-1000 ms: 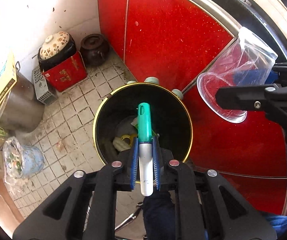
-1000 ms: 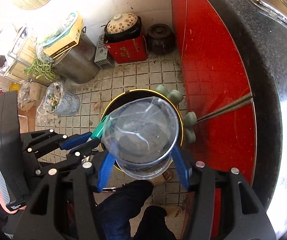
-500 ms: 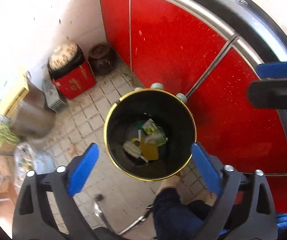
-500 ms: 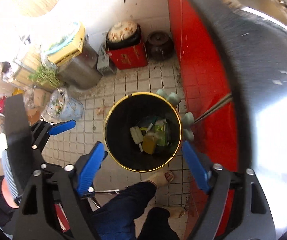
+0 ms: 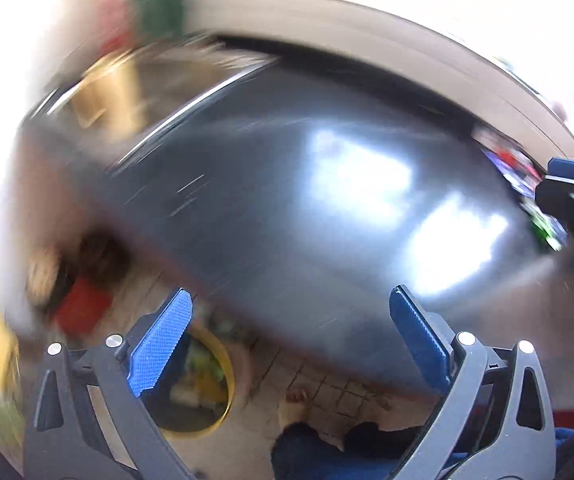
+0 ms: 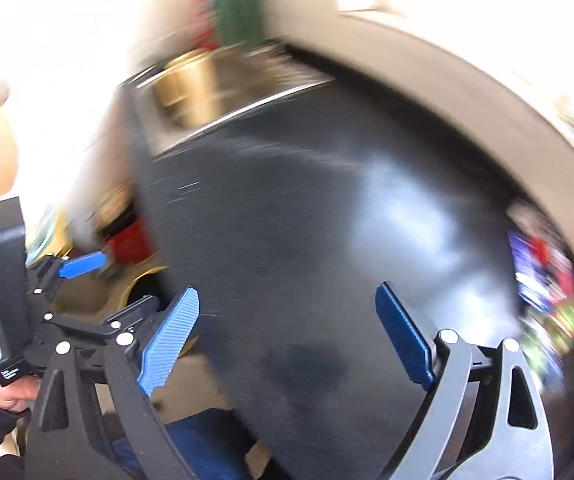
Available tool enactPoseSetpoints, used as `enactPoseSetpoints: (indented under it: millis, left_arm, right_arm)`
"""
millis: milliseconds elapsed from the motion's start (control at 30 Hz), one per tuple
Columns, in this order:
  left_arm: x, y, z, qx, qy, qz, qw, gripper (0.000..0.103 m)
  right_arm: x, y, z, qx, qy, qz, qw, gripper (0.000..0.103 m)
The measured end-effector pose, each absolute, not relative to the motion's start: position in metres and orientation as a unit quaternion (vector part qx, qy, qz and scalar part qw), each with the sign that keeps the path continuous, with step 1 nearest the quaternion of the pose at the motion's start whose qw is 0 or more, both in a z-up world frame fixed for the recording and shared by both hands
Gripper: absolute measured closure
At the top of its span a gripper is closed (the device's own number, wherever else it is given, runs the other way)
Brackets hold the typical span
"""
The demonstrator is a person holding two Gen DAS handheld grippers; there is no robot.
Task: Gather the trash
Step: 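Return both tools to the countertop above remaining trash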
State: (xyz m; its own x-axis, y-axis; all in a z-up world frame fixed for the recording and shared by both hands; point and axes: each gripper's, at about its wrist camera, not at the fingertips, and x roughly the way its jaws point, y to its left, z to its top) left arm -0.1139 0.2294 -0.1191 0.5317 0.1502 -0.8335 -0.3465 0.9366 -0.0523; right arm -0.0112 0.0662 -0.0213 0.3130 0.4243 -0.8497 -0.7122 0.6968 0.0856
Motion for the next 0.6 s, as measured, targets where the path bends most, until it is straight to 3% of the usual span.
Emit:
enactPoseSetpoints:
  millis: [333, 600]
  left_arm:
    - [0.009, 0.073, -0.093, -0.037, 0.470, -0.032, 0.881, 0.007]
    - [0.041, -0.007, -0.098, -0.015, 0.494, -0.084, 0.865, 0.007]
  right_arm:
    - [0.029, -0.159, -0.004, -0.007, 0.472, 0.139, 0.870, 0.016]
    - [0.029, -0.227, -0.017, 0.023, 0.475, 0.102, 0.874, 0.016]
